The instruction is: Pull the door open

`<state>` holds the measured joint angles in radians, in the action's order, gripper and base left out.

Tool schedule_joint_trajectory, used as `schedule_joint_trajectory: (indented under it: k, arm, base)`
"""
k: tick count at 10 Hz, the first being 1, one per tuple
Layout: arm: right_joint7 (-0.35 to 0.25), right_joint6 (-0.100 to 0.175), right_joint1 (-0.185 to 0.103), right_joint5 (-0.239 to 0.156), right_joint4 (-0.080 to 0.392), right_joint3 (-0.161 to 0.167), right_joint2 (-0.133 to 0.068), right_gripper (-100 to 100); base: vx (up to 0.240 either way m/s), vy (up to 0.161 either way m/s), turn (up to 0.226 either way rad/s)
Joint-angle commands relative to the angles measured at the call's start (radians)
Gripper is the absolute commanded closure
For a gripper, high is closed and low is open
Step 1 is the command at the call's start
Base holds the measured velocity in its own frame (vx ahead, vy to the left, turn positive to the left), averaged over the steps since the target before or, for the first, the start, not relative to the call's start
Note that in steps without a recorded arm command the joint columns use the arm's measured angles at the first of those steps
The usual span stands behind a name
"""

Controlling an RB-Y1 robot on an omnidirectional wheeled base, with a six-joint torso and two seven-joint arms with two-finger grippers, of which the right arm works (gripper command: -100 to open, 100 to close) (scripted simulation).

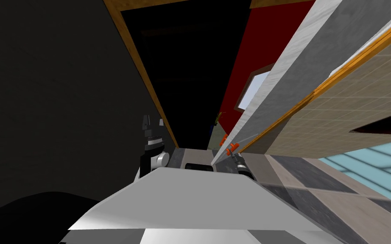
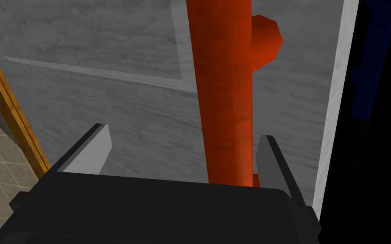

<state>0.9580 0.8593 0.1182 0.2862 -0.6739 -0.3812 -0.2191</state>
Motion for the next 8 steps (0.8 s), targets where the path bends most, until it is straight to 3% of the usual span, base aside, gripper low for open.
schedule_joint_trajectory:
  k: [1, 4, 7, 8]
  arm:
    - [-0.002, -0.038, 0.002, -0.009, -0.021, -0.020, -0.017, 100]
    - [-0.002, -0.038, 0.002, -0.009, -0.021, -0.020, -0.017, 100]
    - [-0.083, -0.040, 0.020, -0.044, -0.014, -0.026, -0.033, 100]
    - [-0.083, -0.040, 0.020, -0.044, -0.014, -0.026, -0.033, 100]
  base:
    - [-0.022, -0.002, 0.053]
    - [-0.004, 0.005, 0.003]
    - [-0.098, -0.033, 0.050]
    - [-0.094, -0.028, 0.002]
